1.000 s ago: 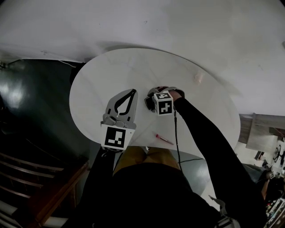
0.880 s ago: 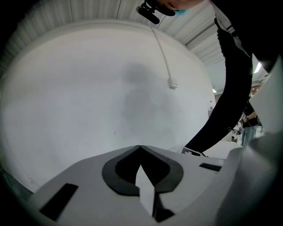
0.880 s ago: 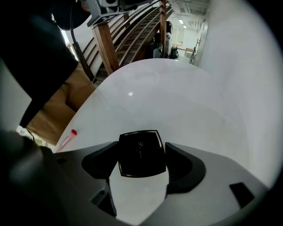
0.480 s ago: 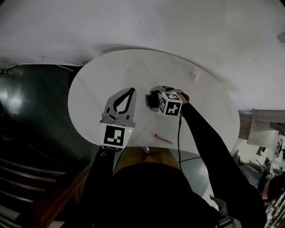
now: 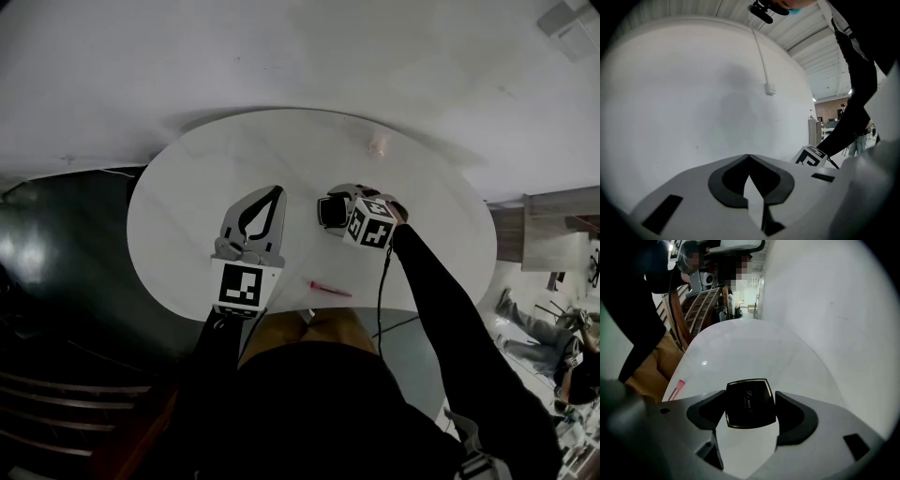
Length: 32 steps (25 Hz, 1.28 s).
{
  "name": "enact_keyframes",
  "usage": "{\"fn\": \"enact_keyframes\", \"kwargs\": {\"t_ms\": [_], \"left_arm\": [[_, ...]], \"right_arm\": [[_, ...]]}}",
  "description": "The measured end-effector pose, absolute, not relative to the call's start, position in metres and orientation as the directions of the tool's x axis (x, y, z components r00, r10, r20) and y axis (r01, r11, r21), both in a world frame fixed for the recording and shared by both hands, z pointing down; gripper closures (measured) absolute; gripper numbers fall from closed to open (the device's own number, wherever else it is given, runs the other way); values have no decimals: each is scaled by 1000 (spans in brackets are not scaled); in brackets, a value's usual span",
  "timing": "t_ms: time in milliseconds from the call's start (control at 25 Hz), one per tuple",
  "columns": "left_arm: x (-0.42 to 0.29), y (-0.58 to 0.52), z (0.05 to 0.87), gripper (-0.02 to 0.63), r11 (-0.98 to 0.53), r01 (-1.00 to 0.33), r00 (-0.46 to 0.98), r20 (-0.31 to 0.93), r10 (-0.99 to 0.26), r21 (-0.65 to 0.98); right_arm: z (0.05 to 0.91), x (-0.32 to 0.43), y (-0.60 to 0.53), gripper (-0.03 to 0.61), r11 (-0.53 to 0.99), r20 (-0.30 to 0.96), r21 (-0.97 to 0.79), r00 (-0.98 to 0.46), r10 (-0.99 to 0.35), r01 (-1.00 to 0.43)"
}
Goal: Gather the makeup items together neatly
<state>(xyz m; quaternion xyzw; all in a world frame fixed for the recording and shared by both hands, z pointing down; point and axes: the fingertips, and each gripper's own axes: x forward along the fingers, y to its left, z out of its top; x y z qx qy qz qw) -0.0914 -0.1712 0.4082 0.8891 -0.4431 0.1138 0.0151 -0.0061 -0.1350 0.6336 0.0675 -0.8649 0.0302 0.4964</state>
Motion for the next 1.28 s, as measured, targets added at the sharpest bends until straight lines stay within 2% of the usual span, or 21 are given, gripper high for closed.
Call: {"fn": "enact_keyframes", "kwargs": {"t_ms": [440,1280], "left_arm": [[-48,-172,408,598,-662,-746,636,221,-739,-66],[-24,-172,405,598,-665,-739,629,242,-739,-108]], "right_arm": [[646,32,-145,238,944,866,21,-466,-181,-328],[629,35,-147,238,946,798,-33,-578,-170,-324]]}}
